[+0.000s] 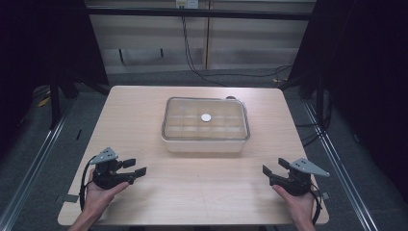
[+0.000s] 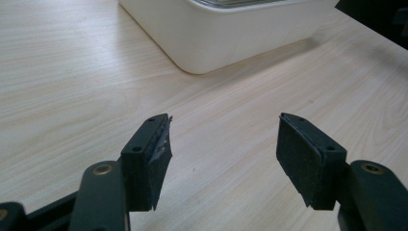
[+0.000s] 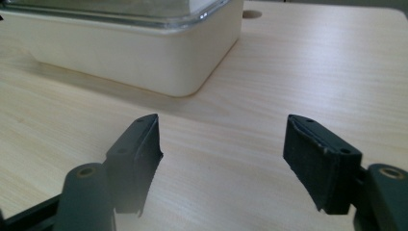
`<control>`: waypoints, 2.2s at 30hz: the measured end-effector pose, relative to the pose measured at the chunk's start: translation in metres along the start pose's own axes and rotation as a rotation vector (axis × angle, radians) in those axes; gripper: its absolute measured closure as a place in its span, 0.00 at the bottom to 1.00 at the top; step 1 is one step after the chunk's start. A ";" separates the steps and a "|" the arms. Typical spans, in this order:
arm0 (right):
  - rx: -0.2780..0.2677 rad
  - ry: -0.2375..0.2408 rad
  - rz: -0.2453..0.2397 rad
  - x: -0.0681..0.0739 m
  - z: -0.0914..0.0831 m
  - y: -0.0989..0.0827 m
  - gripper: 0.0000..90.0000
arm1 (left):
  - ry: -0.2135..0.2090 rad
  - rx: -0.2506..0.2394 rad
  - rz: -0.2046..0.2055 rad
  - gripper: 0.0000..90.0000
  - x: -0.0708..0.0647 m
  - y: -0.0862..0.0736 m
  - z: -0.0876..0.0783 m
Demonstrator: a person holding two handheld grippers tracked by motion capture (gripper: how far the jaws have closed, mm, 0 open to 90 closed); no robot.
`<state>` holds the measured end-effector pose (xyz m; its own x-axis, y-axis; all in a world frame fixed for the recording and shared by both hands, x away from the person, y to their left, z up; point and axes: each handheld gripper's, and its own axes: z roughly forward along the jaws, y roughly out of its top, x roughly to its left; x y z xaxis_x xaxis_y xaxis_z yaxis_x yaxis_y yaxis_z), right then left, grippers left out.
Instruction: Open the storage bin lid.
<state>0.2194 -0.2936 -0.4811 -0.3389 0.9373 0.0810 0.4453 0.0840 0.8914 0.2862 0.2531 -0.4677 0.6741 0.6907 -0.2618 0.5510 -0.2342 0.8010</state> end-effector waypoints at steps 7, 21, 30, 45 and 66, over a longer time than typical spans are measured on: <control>0.021 0.068 0.034 -0.001 0.000 0.003 0.41 | -0.005 0.019 -0.030 0.32 -0.005 0.005 0.010; 0.058 0.126 0.078 0.007 -0.002 0.019 0.38 | 0.004 0.072 0.073 0.51 -0.006 0.007 0.014; 0.068 0.160 0.056 0.014 0.014 0.031 0.36 | 0.009 0.010 0.118 0.51 -0.009 0.020 0.013; 0.054 0.197 0.036 0.005 0.030 0.073 0.33 | 0.013 0.045 0.090 0.36 0.000 0.043 0.016; 0.081 0.256 0.026 -0.004 0.061 0.114 0.36 | 0.003 0.004 0.101 0.28 0.007 0.087 0.042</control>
<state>0.3226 -0.2671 -0.4071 -0.5202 0.8245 0.2227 0.5180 0.0973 0.8498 0.3596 0.2094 -0.4226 0.7249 0.6653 -0.1785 0.4822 -0.3050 0.8212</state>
